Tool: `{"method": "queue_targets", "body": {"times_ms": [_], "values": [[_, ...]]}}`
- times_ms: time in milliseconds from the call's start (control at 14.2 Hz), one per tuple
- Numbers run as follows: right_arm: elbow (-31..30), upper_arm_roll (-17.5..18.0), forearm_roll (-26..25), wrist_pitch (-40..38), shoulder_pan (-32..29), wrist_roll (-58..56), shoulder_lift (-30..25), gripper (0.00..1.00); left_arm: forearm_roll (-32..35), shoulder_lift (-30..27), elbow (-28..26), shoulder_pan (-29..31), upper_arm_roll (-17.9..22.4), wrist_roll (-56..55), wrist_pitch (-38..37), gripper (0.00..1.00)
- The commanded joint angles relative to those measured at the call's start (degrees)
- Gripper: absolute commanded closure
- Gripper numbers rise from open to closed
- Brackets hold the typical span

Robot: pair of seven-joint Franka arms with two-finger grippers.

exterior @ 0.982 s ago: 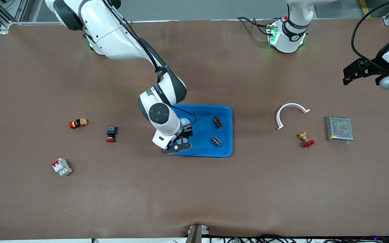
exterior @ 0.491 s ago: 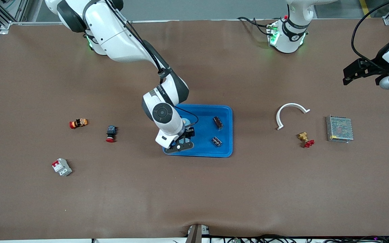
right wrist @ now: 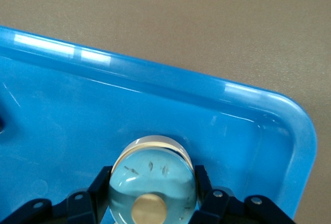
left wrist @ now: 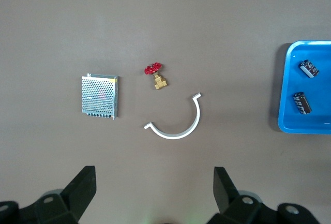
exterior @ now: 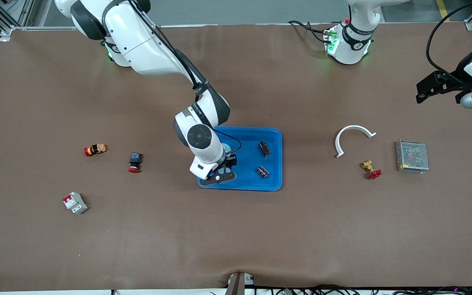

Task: Place electrolytic capacitor and blue bell in tray
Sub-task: 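Lower the bell into the tray beside the other bell and open the right gripper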

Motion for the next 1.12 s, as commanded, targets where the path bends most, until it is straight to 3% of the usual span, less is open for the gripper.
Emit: {"method": "queue_targets", "body": {"times_ms": [0,140,632,1053], "values": [[0.3,-0.7,-1.0,0.7,1.0,1.8,0.3,0.32,-1.2,-1.1,-0.7,0.1,0.0,-0.8,0.0,0.00],[0.3,-0.7,-1.0,0.7,0.9,1.8,0.3,0.00,-1.2,-1.1,-0.7,0.1,0.0,-0.8,0.0,0.00],[0.3,-0.7,-0.9,-1.5,0.2,1.4,-1.7,0.00,-1.2,-1.0,-0.6,0.1,0.0,-0.7,0.0,0.00],[-0.8,-0.7,-0.9,-19.0,-0.3,1.4,-14.2,0.00,-1.1,-0.9,-0.6,0.1,0.0,-0.7,0.0,0.00]]}}
